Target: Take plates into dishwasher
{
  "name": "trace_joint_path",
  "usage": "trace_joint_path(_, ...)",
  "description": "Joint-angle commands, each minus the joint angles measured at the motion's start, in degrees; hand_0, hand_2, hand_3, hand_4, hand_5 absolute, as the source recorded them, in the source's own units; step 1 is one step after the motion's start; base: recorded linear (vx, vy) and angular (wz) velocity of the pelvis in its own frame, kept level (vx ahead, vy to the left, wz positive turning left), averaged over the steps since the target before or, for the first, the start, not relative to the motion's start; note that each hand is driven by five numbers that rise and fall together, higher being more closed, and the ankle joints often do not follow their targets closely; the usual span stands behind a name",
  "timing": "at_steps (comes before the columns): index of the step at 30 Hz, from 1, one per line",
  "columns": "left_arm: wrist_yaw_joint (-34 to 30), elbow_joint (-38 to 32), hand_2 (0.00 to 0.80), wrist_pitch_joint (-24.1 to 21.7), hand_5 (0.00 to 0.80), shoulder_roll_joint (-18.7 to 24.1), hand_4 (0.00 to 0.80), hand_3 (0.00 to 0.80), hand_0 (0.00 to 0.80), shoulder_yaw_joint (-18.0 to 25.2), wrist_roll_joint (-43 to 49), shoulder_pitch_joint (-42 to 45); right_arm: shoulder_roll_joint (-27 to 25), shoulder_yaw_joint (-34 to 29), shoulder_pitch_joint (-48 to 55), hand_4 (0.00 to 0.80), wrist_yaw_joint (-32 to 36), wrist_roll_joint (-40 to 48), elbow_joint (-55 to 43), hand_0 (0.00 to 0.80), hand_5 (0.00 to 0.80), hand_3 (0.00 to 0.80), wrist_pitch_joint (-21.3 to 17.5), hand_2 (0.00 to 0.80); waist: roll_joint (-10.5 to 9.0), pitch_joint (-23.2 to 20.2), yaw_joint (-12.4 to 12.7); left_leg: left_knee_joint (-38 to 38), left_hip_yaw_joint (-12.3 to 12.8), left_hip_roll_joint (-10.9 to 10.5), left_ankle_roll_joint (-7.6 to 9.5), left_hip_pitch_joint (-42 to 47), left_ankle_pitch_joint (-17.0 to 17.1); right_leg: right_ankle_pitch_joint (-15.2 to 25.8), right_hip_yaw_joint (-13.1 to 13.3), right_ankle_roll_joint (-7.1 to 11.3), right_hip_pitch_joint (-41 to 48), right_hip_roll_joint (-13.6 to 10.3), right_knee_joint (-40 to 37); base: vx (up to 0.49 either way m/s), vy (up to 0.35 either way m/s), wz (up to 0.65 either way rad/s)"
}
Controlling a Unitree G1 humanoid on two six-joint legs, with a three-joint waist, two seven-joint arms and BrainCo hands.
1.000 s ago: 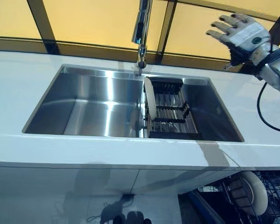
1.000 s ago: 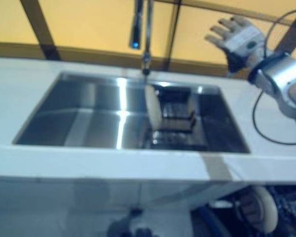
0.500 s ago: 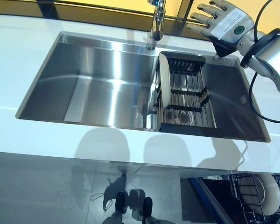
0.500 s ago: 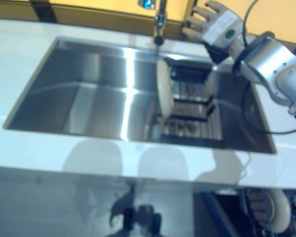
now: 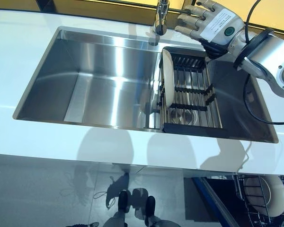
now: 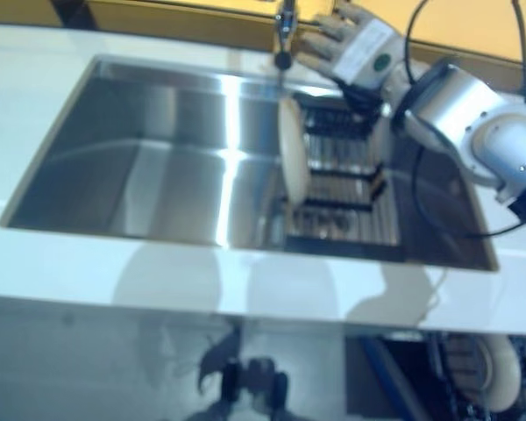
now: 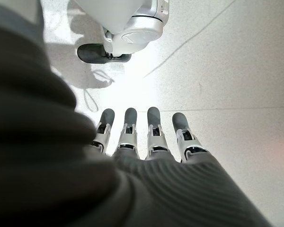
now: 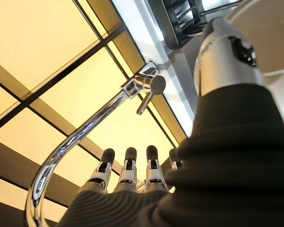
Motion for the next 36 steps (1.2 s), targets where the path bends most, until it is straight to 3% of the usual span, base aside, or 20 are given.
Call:
trace_joint_path(1,1.1,0.9,0.000,-0.2,0.000,1.1,0.000,0.000,0.000,-1.5,-2.6,-0.6,-1.1,2.7,-7.6,0.000,0.9,0.4,-0.9,0.000,0.000,0.000,2.4,0.000,-1.02,0.2,1.7,-0.2,1.1,1.0,-2.28,0.9,-4.2,-0.6,-1.3,4.16,-0.7,0.0,0.0,0.000,0.000,0.00)
trace_joint_path(28,0.7,1.1,0.000,-1.8,0.000,1.0,0.000,0.000,0.000,-1.4,-3.9,-0.4,2.0,3.7,-6.5,0.000,4.5,1.3,-4.2,0.000,0.000,0.000,0.2,0.000,-1.33,1.9,2.8,-0.2,1.3,1.1,-2.68,0.2,-3.9,-0.7,-2.7,4.18,-1.1,-0.1,0.0,-0.001,-0.001,0.01)
trace_joint_path(36,0.7,1.3,0.000,-2.4,0.000,0.9,0.000,0.000,0.000,-0.7,-4.0,-0.4,1.5,4.0,-5.5,0.000,9.2,0.2,-6.9,0.000,0.000,0.000,-2.1,0.000,-1.52,1.9,2.7,-0.2,1.5,1.1,-2.77,0.2,-3.9,-0.8,-2.7,4.20,-1.1,-0.1,0.0,0.000,0.000,0.00)
